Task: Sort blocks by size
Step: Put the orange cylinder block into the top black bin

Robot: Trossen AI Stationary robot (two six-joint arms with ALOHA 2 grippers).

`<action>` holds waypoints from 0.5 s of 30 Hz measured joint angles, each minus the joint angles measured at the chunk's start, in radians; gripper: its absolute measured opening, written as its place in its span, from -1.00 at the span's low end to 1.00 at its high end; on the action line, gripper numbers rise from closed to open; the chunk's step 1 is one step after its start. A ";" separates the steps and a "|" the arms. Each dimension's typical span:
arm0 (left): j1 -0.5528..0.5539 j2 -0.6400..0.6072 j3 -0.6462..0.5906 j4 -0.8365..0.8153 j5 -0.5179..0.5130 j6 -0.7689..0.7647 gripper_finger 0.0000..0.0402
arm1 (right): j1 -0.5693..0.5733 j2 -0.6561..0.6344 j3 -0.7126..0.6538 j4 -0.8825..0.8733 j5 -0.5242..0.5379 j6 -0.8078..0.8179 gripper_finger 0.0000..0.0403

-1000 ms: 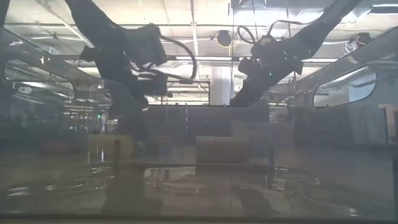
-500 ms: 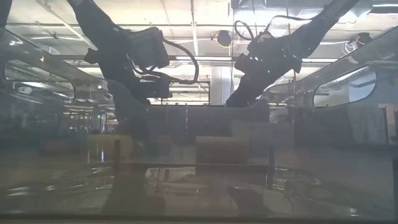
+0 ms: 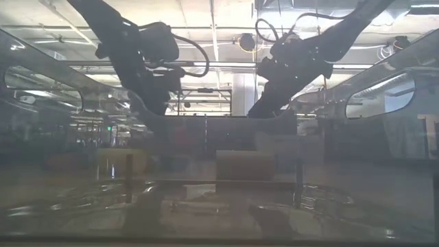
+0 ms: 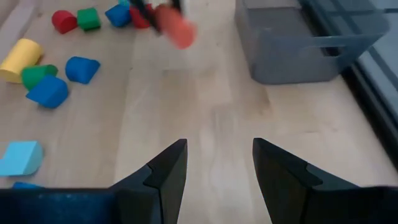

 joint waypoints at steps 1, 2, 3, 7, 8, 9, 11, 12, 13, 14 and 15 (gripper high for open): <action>0.019 -0.007 0.006 -0.010 0.005 0.001 -0.32 | 0.006 0.000 0.000 -0.007 0.000 0.007 -0.16; 0.036 -0.012 0.016 -0.023 0.015 0.003 -0.32 | 0.014 0.000 0.000 -0.019 0.000 0.011 -0.16; 0.054 -0.015 0.026 -0.032 0.025 0.005 -0.32 | 0.021 0.000 0.000 -0.032 0.000 0.013 -0.16; 0.116 -0.016 0.070 -0.083 0.031 0.057 -0.29 | 0.061 0.000 -0.002 -0.078 0.000 0.018 -0.16; 0.132 -0.016 0.089 -0.093 0.031 0.072 -0.29 | 0.073 0.000 -0.009 -0.076 0.000 0.023 -0.16; 0.147 -0.017 0.105 -0.096 0.031 0.085 -0.29 | 0.085 -0.001 -0.015 -0.079 0.000 0.030 -0.16; 0.176 -0.017 0.133 -0.109 0.034 0.113 -0.28 | 0.108 -0.001 -0.027 -0.079 0.000 0.041 -0.16; 0.193 -0.016 0.149 -0.118 0.036 0.129 -0.28 | 0.119 -0.001 -0.034 -0.080 0.000 0.048 -0.16; 0.211 -0.016 0.165 -0.123 0.040 0.143 -0.28 | 0.129 -0.001 -0.040 -0.079 0.002 0.056 -0.16; 0.228 -0.017 0.179 -0.123 0.044 0.158 -0.28 | 0.140 -0.001 -0.046 -0.077 0.006 0.063 -0.16; 0.246 -0.018 0.187 -0.115 0.053 0.171 -0.28 | 0.151 -0.001 -0.053 -0.077 0.011 0.071 -0.16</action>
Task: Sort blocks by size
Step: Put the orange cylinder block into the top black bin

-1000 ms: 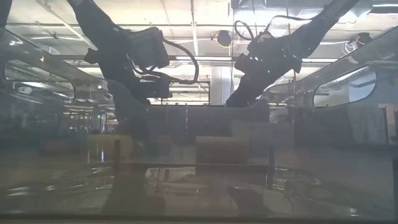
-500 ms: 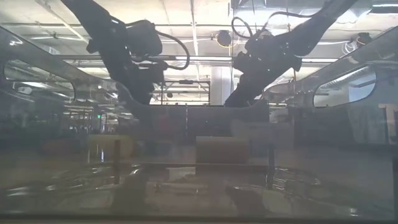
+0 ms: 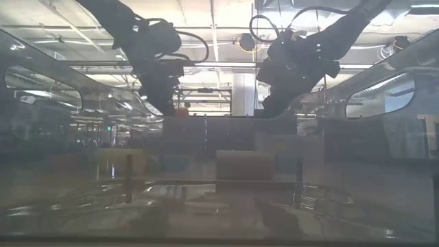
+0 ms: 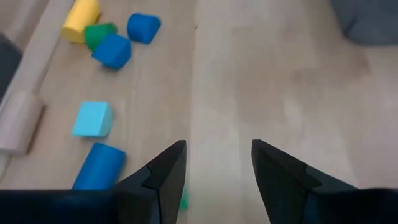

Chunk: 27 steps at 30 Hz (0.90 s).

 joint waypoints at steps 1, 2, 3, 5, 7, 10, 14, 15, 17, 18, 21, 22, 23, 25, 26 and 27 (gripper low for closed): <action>0.018 0.000 0.005 0.003 0.012 0.012 -0.28 | 0.010 0.000 -0.007 -0.001 0.014 0.011 -0.16; 0.038 0.000 0.007 0.003 0.027 0.023 -0.28 | 0.021 0.000 -0.013 -0.002 0.035 0.021 -0.16; 0.057 0.000 0.007 0.001 0.042 0.035 -0.28 | 0.031 0.000 -0.020 0.000 0.061 0.028 -0.16; 0.092 0.004 0.007 0.000 0.060 0.044 -0.27 | 0.049 0.000 -0.036 -0.002 0.139 0.048 -0.16; 0.127 0.016 0.008 0.004 0.074 0.047 -0.27 | 0.064 0.000 -0.051 -0.006 0.206 0.072 -0.16; 0.166 0.043 0.008 0.008 0.098 0.087 -0.27 | 0.087 0.000 -0.072 -0.007 0.262 0.108 -0.16; 0.208 0.098 0.008 0.049 0.127 0.114 -0.27 | 0.125 0.000 -0.091 -0.008 0.304 0.154 -0.16; 0.215 0.114 0.008 0.068 0.138 0.118 -0.27 | 0.137 0.000 -0.094 -0.008 0.310 0.163 -0.16; 0.230 0.141 0.008 0.096 0.157 0.118 -0.27 | 0.159 -0.001 -0.095 -0.014 0.313 0.180 -0.16; 0.234 0.155 0.008 0.106 0.165 0.119 -0.27 | 0.169 -0.005 -0.095 -0.017 0.314 0.183 -0.16; 0.244 0.185 0.008 0.122 0.169 0.121 -0.27 | 0.199 -0.026 -0.095 -0.016 0.331 0.194 -0.16; 0.247 0.192 0.008 0.122 0.169 0.121 -0.27 | 0.207 -0.038 -0.095 -0.023 0.350 0.197 -0.16; 0.248 0.198 0.008 0.125 0.169 0.121 -0.27 | 0.214 -0.052 -0.096 -0.028 0.369 0.200 -0.16; 0.248 0.208 0.008 0.124 0.169 0.120 -0.27 | 0.227 -0.086 -0.096 -0.023 0.398 0.200 -0.16; 0.248 0.209 0.008 0.121 0.169 0.117 -0.27 | 0.233 -0.103 -0.096 -0.024 0.411 0.202 -0.16; 0.248 0.208 0.008 0.122 0.172 0.116 -0.26 | 0.239 -0.121 -0.096 -0.025 0.414 0.204 -0.17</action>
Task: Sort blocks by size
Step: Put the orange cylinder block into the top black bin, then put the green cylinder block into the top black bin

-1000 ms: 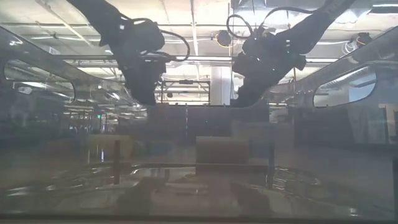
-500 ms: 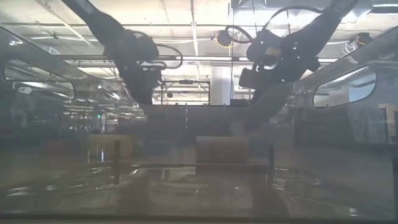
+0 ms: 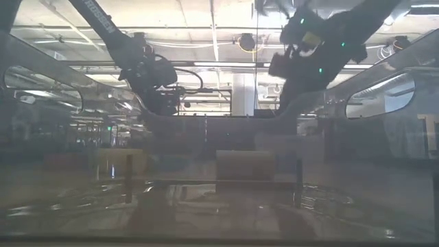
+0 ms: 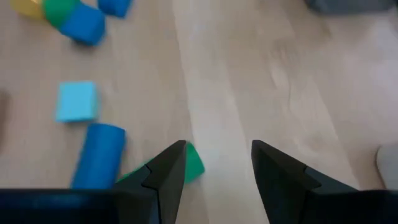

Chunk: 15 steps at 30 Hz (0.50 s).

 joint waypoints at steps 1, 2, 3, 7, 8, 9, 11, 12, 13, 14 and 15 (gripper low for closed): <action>-0.001 -0.001 0.000 0.004 0.008 -0.001 -0.26 | 0.006 -0.018 0.000 0.000 0.000 0.000 -0.17; -0.001 -0.001 0.000 0.005 0.018 -0.003 -0.25 | 0.010 -0.036 0.000 0.000 0.000 0.000 -0.17; -0.001 -0.001 0.000 0.004 0.019 -0.003 -0.25 | 0.017 -0.053 0.000 0.000 0.000 0.000 -0.16; -0.001 -0.001 0.000 0.003 0.018 -0.003 -0.19 | 0.042 -0.109 0.000 -0.004 0.000 0.003 -0.17; -0.001 -0.001 0.000 0.003 0.018 -0.003 -0.17 | 0.048 -0.119 0.000 -0.004 0.000 0.005 -0.16; -0.001 -0.001 0.000 0.004 0.018 -0.002 -0.16 | 0.055 -0.129 0.000 -0.004 0.000 0.007 -0.16; -0.001 -0.001 0.000 0.005 0.015 -0.003 -0.14 | 0.068 -0.144 0.000 -0.010 0.000 0.007 -0.17; -0.001 -0.001 0.000 0.005 0.015 -0.002 -0.13 | 0.074 -0.150 0.000 -0.009 0.000 0.007 -0.16; -0.001 -0.001 0.000 0.005 0.014 -0.002 -0.13 | 0.080 -0.154 0.000 -0.008 0.001 0.007 -0.17; -0.001 -0.001 0.000 0.005 0.014 -0.002 -0.13 | 0.086 -0.156 0.000 -0.008 0.008 0.008 -0.17; -0.001 -0.001 0.000 0.005 0.014 -0.002 -0.13 | 0.092 -0.156 0.000 -0.008 0.024 0.011 -0.17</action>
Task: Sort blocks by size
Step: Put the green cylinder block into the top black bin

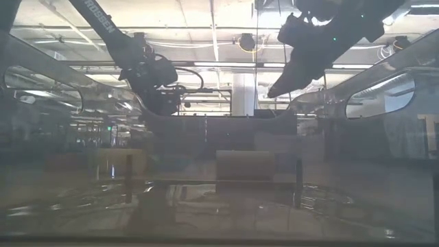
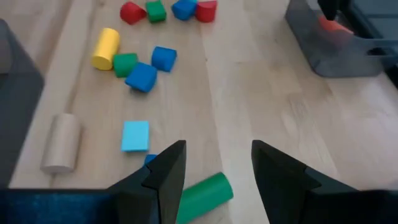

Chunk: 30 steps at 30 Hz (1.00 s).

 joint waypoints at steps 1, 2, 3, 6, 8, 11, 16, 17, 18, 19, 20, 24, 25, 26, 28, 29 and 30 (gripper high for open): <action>0.000 0.000 0.000 0.000 0.000 0.000 -0.13 | 0.006 0.000 0.000 -0.003 0.022 0.005 -0.16; 0.000 0.000 0.000 0.000 0.000 0.000 -0.12 | 0.011 0.000 0.000 -0.011 0.043 0.012 -0.17; 0.000 -0.001 0.000 -0.001 0.000 -0.001 -0.12 | 0.015 0.000 0.000 -0.023 0.059 0.017 -0.17; 0.000 -0.016 0.002 -0.028 -0.001 -0.025 -0.12 | 0.025 0.000 0.000 -0.077 0.104 0.052 -0.17; 0.000 -0.033 0.019 -0.064 -0.001 -0.026 -0.12 | 0.032 0.000 0.000 -0.112 0.140 0.090 -0.16; -0.013 -0.062 0.058 -0.108 -0.002 -0.021 -0.12 | 0.050 0.000 -0.001 -0.139 0.187 0.141 -0.17; -0.077 -0.106 0.081 -0.099 0.028 0.010 -0.12 | 0.090 0.000 -0.059 -0.081 0.286 0.271 -0.16; -0.096 -0.112 0.081 -0.090 0.029 0.012 -0.12 | 0.094 0.000 -0.081 -0.062 0.324 0.319 -0.16; -0.115 -0.117 0.082 -0.080 0.031 0.015 -0.12 | 0.097 0.000 -0.106 -0.035 0.363 0.368 -0.16; -0.133 -0.121 0.082 -0.073 0.031 0.015 -0.12 | 0.103 0.001 -0.130 -0.009 0.396 0.415 -0.17; -0.153 -0.123 0.082 -0.067 0.031 0.012 -0.12 | 0.107 0.001 -0.157 0.019 0.419 0.461 -0.16; -0.227 -0.125 0.082 0.006 0.028 -0.006 -0.12 | 0.119 0.001 -0.240 0.169 0.439 0.591 -0.17; -0.245 -0.125 0.082 0.030 0.027 -0.010 -0.12 | 0.125 0.001 -0.254 0.203 0.440 0.610 -0.16; -0.264 -0.125 0.082 0.061 0.026 -0.018 -0.12 | 0.132 0.001 -0.264 0.227 0.442 0.620 -0.16; -0.298 -0.125 0.082 0.125 0.026 -0.019 -0.12 | 0.152 0.001 -0.274 0.250 0.441 0.625 -0.17; -0.313 -0.125 0.082 0.151 0.026 -0.019 -0.12 | 0.163 0.001 -0.275 0.250 0.440 0.625 -0.16; -0.329 -0.125 0.082 0.177 0.026 -0.019 -0.12 | 0.175 0.001 -0.275 0.245 0.439 0.626 -0.17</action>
